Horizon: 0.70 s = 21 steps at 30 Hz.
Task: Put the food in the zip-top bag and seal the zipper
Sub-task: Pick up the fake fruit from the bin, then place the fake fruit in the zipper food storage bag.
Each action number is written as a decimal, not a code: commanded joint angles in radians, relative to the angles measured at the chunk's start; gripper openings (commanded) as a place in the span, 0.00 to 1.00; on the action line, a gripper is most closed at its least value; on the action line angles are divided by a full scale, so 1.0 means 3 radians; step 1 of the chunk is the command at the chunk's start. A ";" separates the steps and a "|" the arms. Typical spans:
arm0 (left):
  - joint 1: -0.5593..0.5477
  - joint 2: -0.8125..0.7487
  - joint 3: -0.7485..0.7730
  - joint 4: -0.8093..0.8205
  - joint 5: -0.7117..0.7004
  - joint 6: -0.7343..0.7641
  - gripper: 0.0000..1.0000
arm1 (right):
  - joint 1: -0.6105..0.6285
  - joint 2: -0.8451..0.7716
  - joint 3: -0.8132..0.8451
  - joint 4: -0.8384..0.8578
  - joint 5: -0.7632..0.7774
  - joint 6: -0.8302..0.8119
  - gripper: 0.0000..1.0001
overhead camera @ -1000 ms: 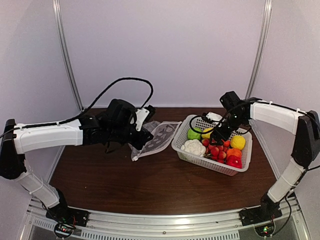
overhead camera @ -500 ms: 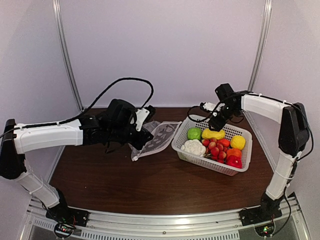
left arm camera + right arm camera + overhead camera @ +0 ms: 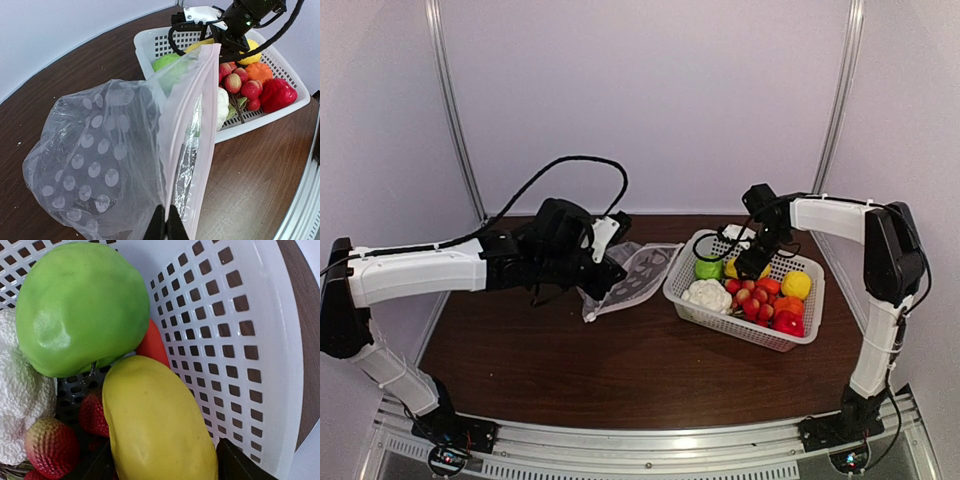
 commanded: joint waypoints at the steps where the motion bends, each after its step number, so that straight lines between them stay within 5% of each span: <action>1: -0.0003 0.0027 0.0062 0.0085 0.0009 0.0053 0.00 | -0.0002 -0.0037 -0.0163 -0.0078 0.0119 0.0044 0.64; 6: -0.0003 0.0025 0.0062 0.0088 0.0002 0.0038 0.00 | -0.0004 -0.0506 -0.0194 -0.0028 0.0095 0.0153 0.51; 15: -0.0003 0.0059 0.0138 0.0132 0.0043 -0.0182 0.00 | 0.0042 -0.1553 -0.0403 -0.0124 -0.0361 0.0192 0.47; 21: -0.0018 0.0215 0.0312 0.0228 0.0020 -0.0608 0.00 | 0.0781 -0.1927 -0.0297 -0.0455 -0.1203 0.0058 0.48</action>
